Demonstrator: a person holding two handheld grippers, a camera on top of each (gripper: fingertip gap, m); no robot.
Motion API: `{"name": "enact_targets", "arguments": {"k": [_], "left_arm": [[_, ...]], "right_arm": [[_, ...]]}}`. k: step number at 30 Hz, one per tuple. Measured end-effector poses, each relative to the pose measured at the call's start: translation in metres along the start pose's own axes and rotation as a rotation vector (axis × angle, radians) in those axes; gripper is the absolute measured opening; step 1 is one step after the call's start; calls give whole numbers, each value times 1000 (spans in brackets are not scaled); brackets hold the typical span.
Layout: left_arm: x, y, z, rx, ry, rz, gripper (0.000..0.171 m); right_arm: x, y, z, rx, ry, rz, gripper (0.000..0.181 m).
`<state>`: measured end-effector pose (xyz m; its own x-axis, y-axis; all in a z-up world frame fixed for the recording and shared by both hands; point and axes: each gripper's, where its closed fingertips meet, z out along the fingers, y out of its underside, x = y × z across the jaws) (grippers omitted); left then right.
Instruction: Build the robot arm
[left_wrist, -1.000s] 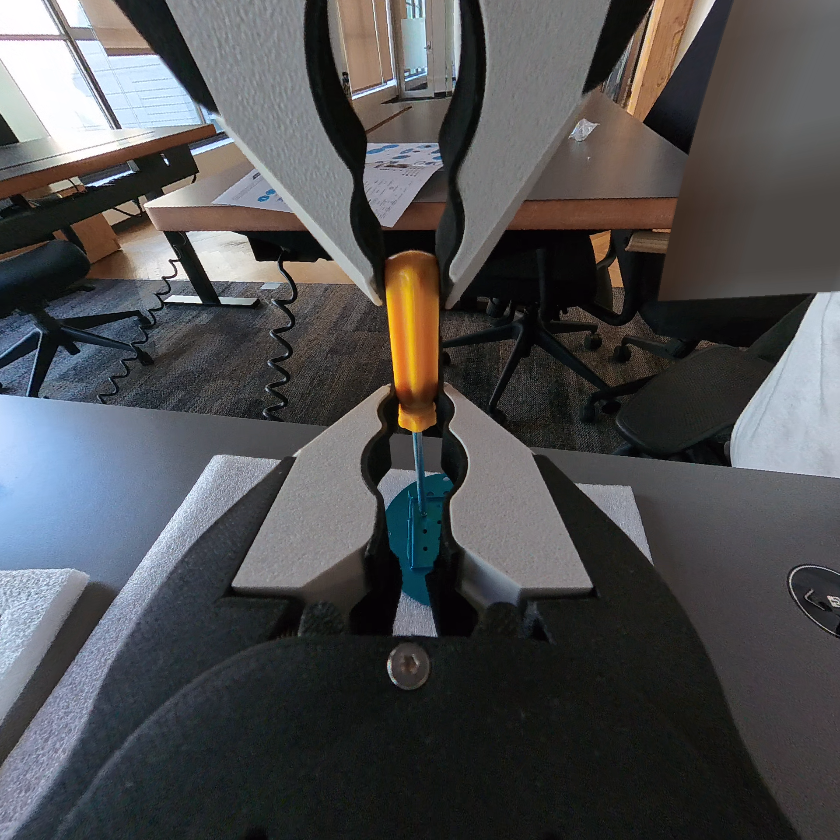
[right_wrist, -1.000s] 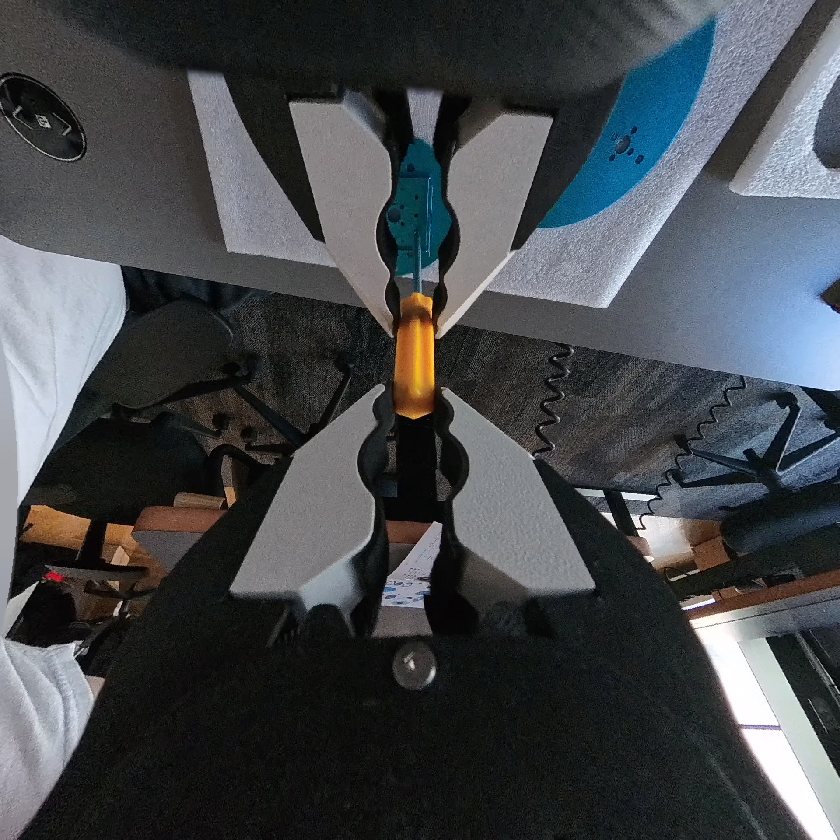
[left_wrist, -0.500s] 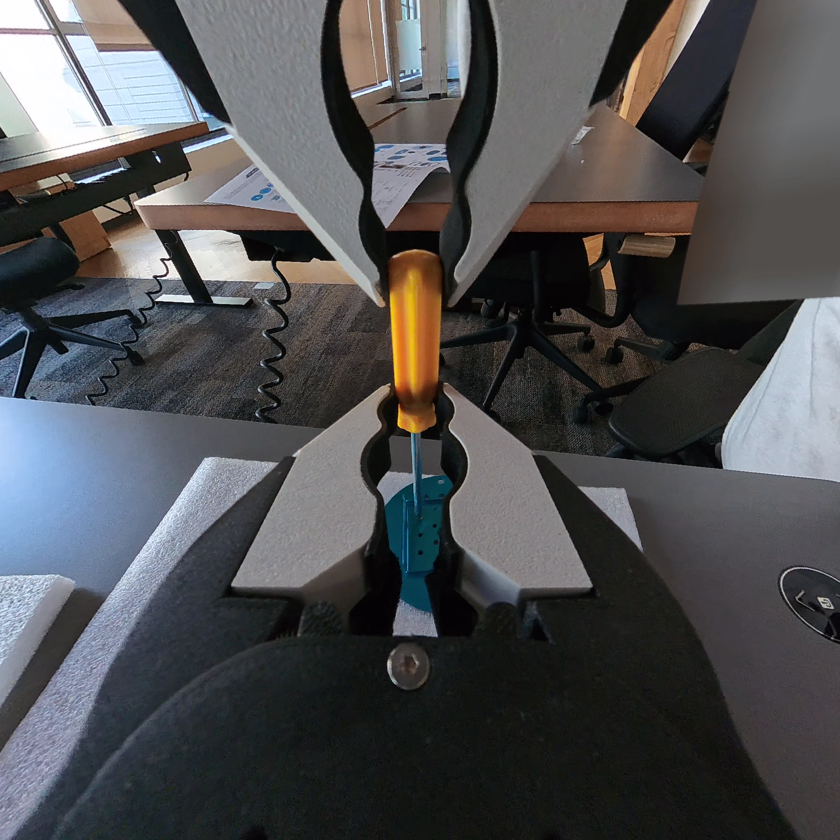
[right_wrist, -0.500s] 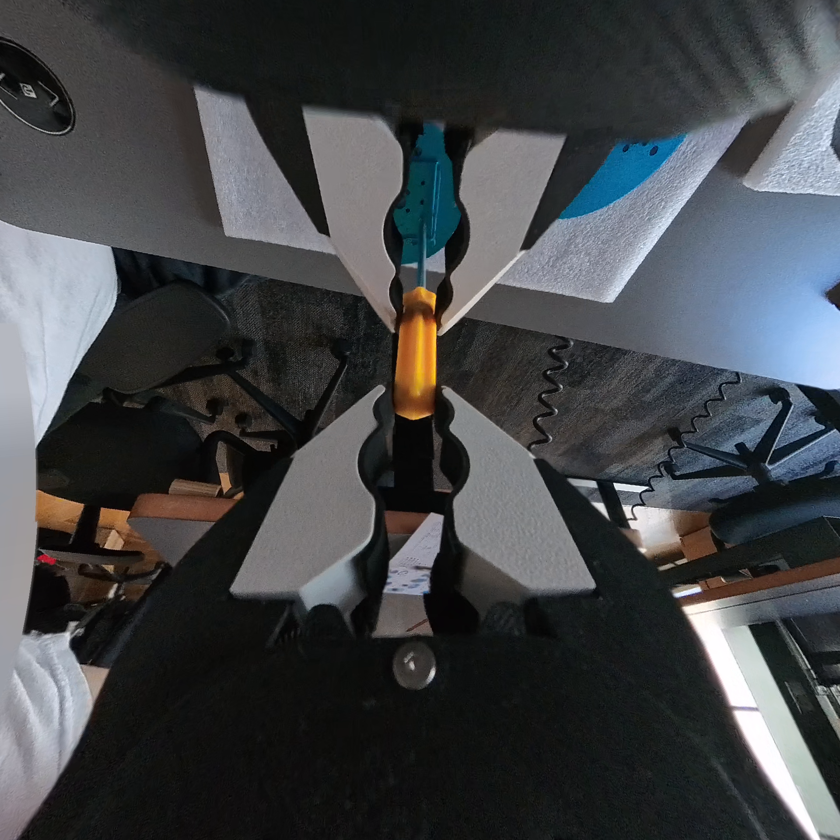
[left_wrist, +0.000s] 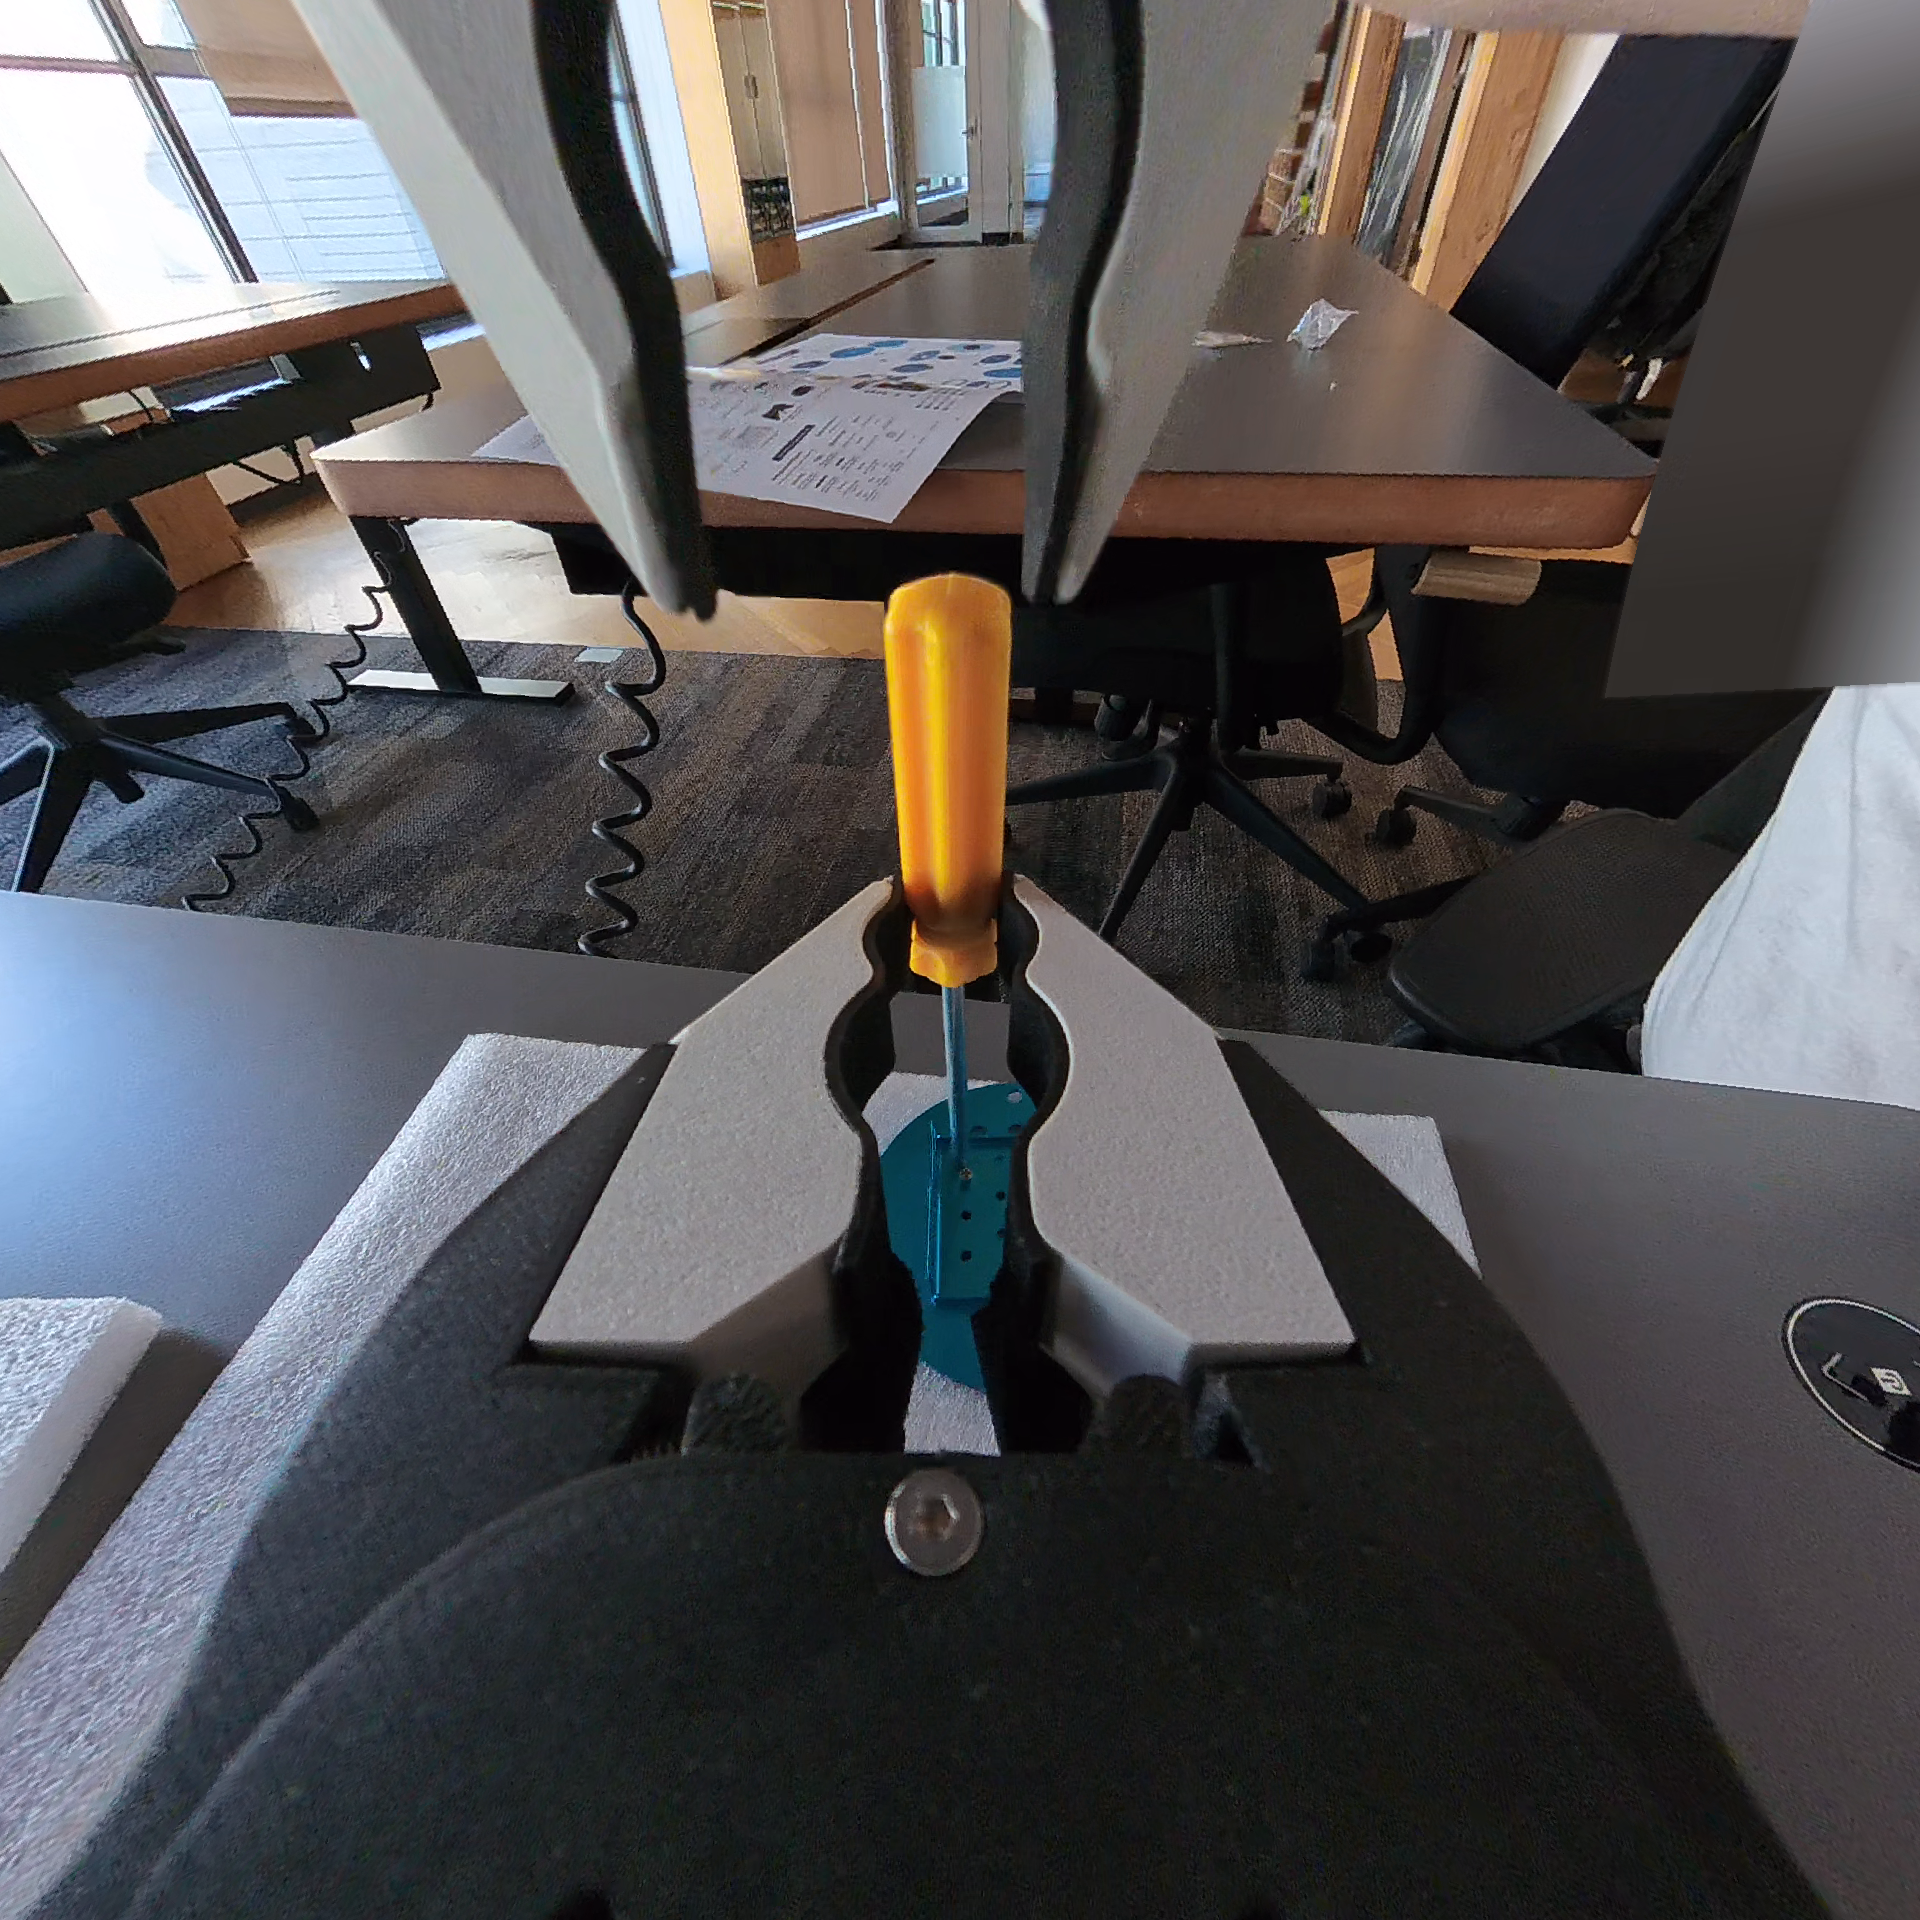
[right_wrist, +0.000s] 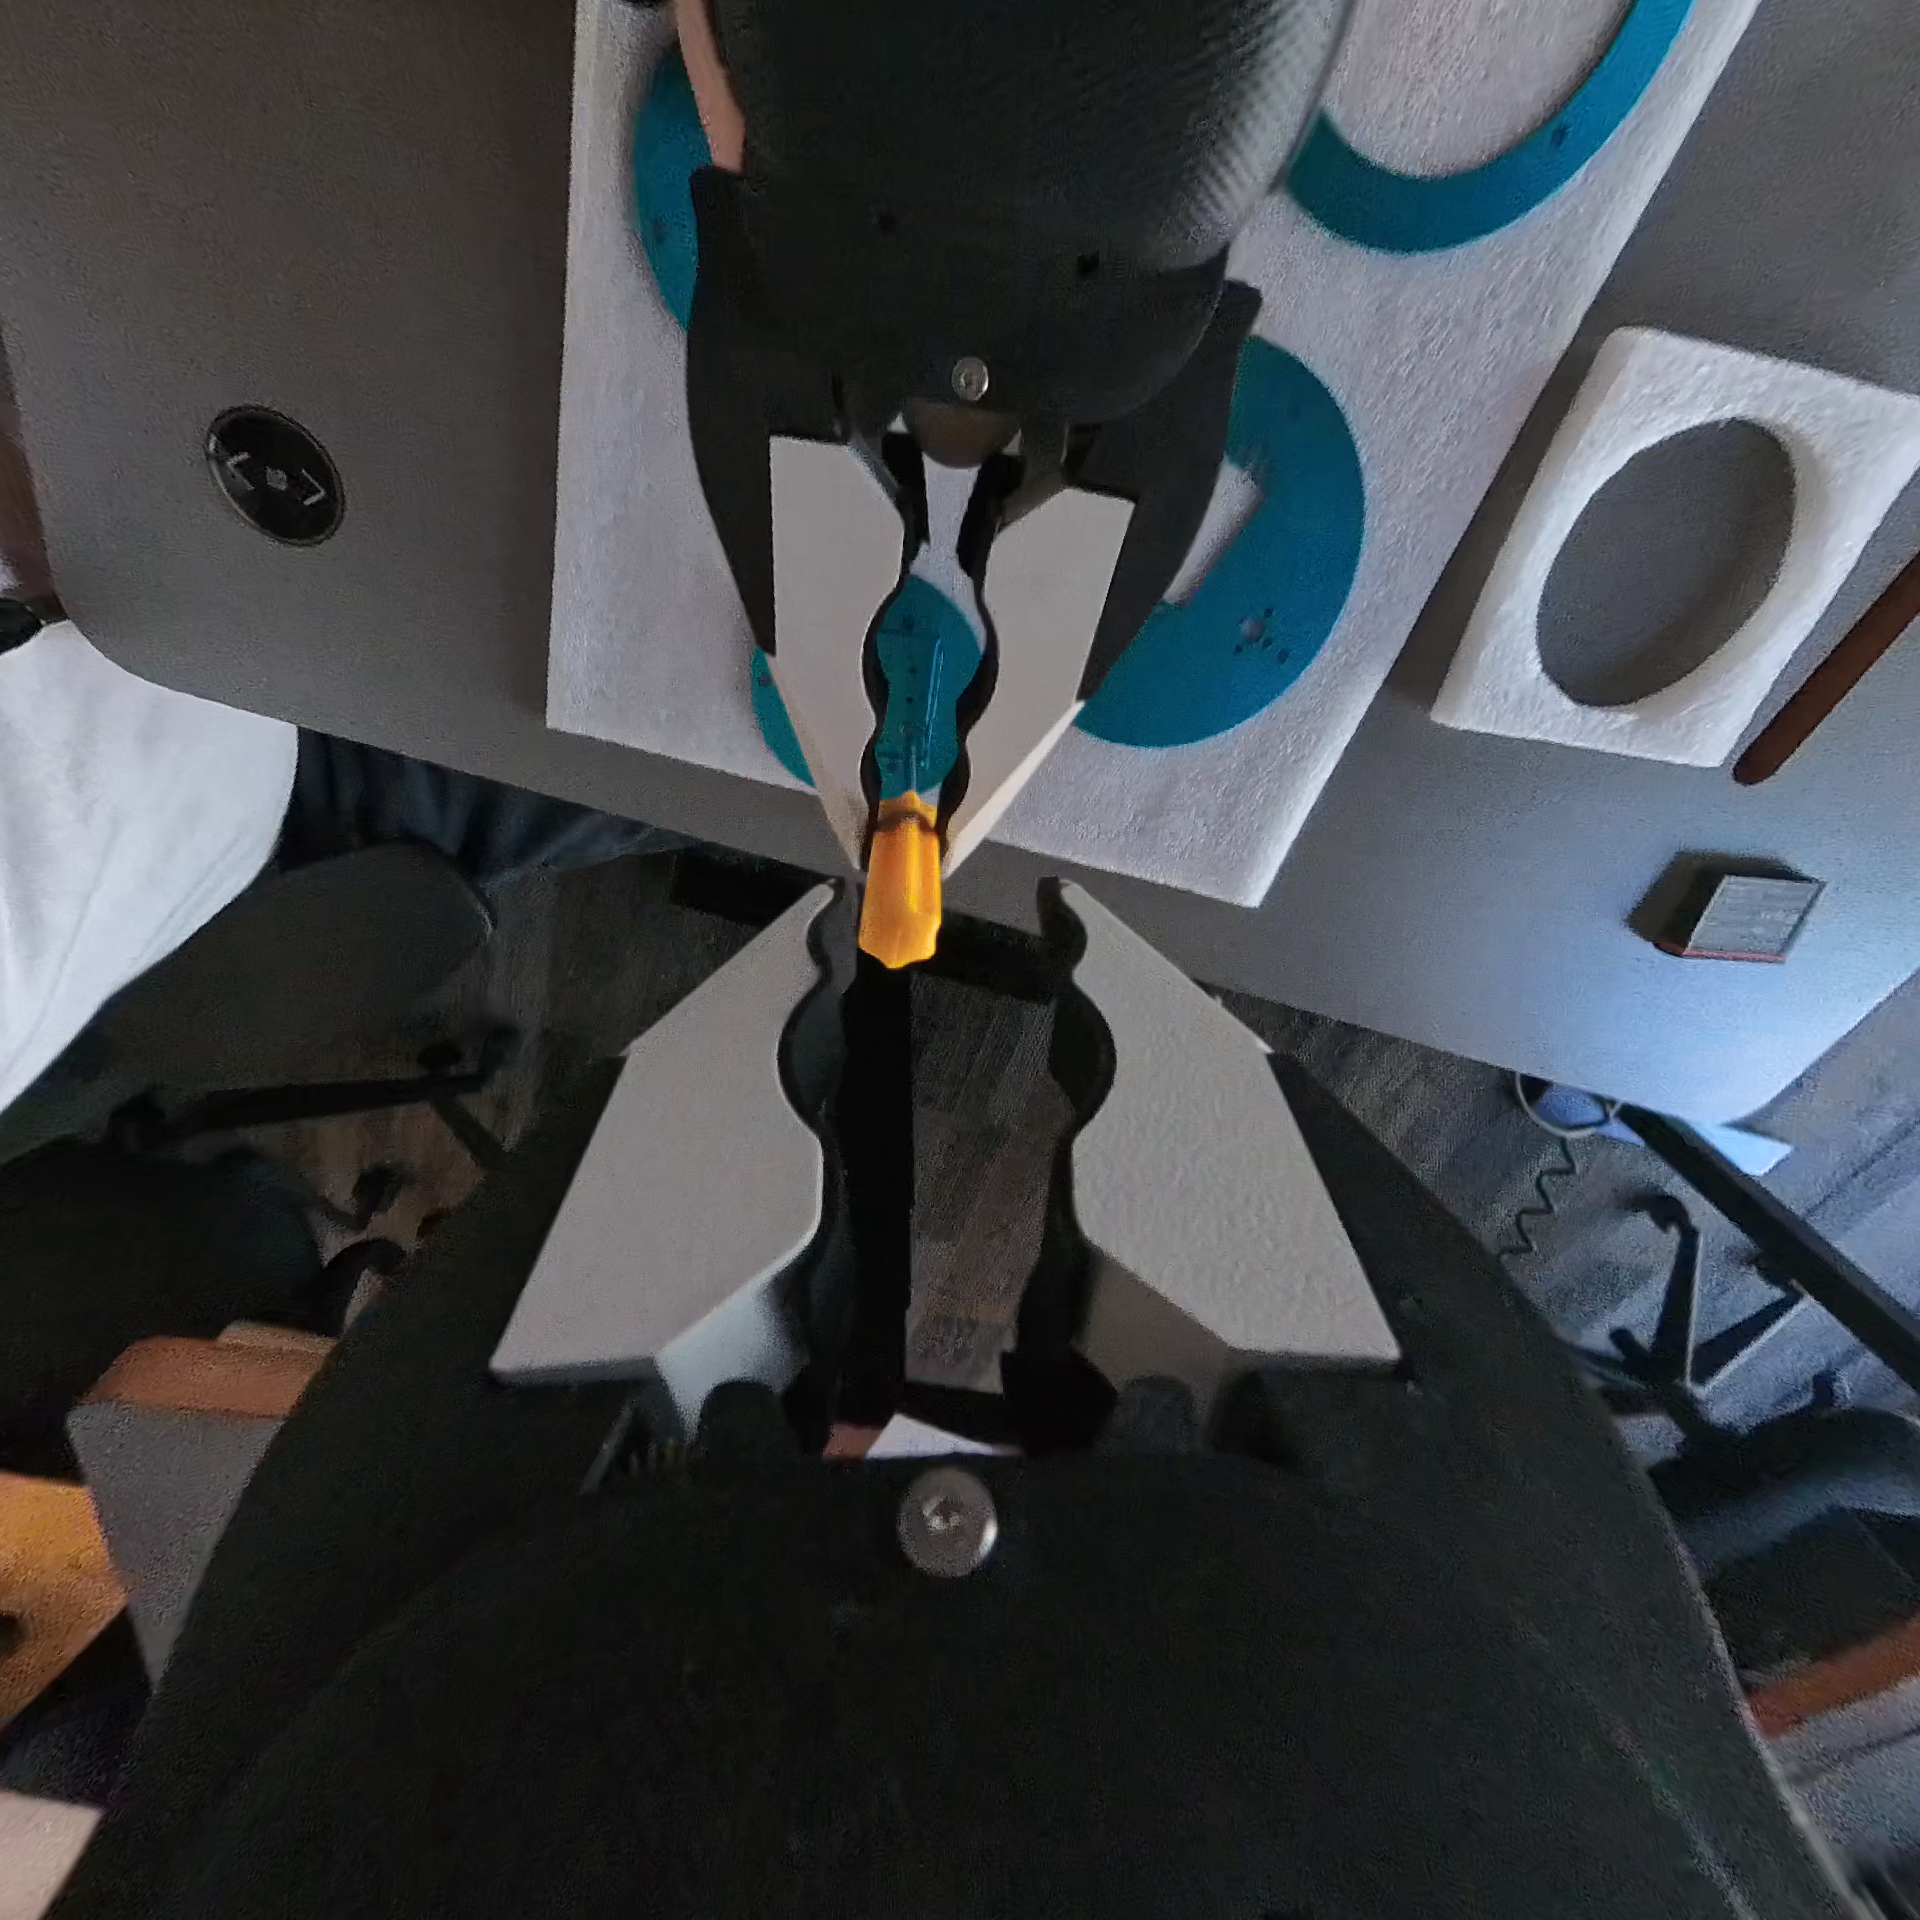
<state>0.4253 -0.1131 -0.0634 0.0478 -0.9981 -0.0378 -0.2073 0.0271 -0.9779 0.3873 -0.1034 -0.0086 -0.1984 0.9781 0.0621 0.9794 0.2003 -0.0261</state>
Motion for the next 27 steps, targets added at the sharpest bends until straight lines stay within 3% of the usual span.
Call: {"name": "enact_targets", "arguments": {"k": [9,12,14,15,17,19,20,21,22,24,27], "left_arm": [[-1,-6,0,-17,-26,17,14],[-1,-16,-2,10,-43,18,14],[-4,-20,-4,19,-74,-6,14],[-4,-21,-5,20,-82,-22,14],[-2,-21,-6,10,-101,-26,14],[-1,-22,-7,-1,-134,-16,14],[-2,-24,-7,3,-147,-23,14],[-2,-25,-7,11,-155,-31,14],[-2,-26,-7,14,-158,-33,14],[-5,-23,-5,7,-169,-33,14],[-7,-14,0,-17,-172,-51,15]], "right_arm": [[-11,-2,-11,502,-80,99,44],[-16,-9,-31,794,-67,123,48],[-16,-12,-55,1084,-8,94,56],[-10,-10,-67,1231,44,101,49],[-9,-8,-77,1421,97,24,71],[-7,-4,-69,1395,31,96,66],[-12,-2,-68,1378,-1,86,48],[-10,1,-69,1376,42,73,34],[-9,4,-72,1404,87,59,34],[-12,7,-70,1460,46,48,47],[2,4,-37,1383,10,131,76]]}}
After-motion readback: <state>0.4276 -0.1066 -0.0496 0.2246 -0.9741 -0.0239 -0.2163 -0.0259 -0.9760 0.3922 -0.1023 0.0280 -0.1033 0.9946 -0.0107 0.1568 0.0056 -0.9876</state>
